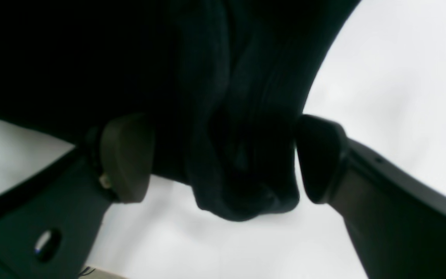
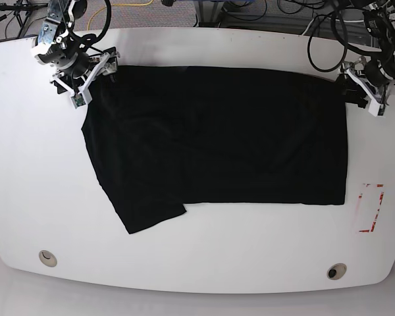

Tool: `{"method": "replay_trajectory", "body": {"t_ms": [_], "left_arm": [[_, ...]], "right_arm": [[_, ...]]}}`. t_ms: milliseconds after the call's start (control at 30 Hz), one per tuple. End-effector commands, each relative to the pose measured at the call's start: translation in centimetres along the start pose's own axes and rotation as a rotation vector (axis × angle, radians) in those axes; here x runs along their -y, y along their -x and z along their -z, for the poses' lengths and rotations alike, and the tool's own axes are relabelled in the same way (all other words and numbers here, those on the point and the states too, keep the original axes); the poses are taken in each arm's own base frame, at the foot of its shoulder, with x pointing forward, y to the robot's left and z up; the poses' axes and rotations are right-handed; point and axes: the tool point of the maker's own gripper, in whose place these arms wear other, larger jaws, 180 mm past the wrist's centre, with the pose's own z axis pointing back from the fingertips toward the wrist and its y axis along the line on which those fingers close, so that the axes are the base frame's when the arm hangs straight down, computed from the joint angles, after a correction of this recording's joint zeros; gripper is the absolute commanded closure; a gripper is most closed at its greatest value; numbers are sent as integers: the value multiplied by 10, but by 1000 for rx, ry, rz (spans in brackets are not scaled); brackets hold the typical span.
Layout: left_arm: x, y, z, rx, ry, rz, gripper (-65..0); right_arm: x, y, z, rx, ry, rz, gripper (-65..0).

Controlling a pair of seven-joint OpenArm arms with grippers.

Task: Fold the T-shirt properly
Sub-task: 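Adjust the left gripper's grip on the shirt edge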

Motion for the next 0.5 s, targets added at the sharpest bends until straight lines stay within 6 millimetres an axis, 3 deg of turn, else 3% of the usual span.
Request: {"method": "replay_trajectory", "body": {"t_ms": [0, 67, 167, 300, 467], "left_arm": [[1, -6, 4, 4, 7, 25, -203], [1, -3, 10, -17, 6, 28, -124], [-3, -7, 14, -29, -11, 36, -56], [-6, -5, 13, -45, -32, 47, -31], [-4, -17, 7, -8, -31, 66, -31]], "right_arm": [[4, -12, -4, 39, 9, -10, -531], [6, -18, -3, 51, 14, -14, -531], [6, -16, -2, 48, 12, -7, -531], [6, -16, -1, 48, 11, -5, -498], [7, -17, -1, 48, 11, -5, -382]]}}
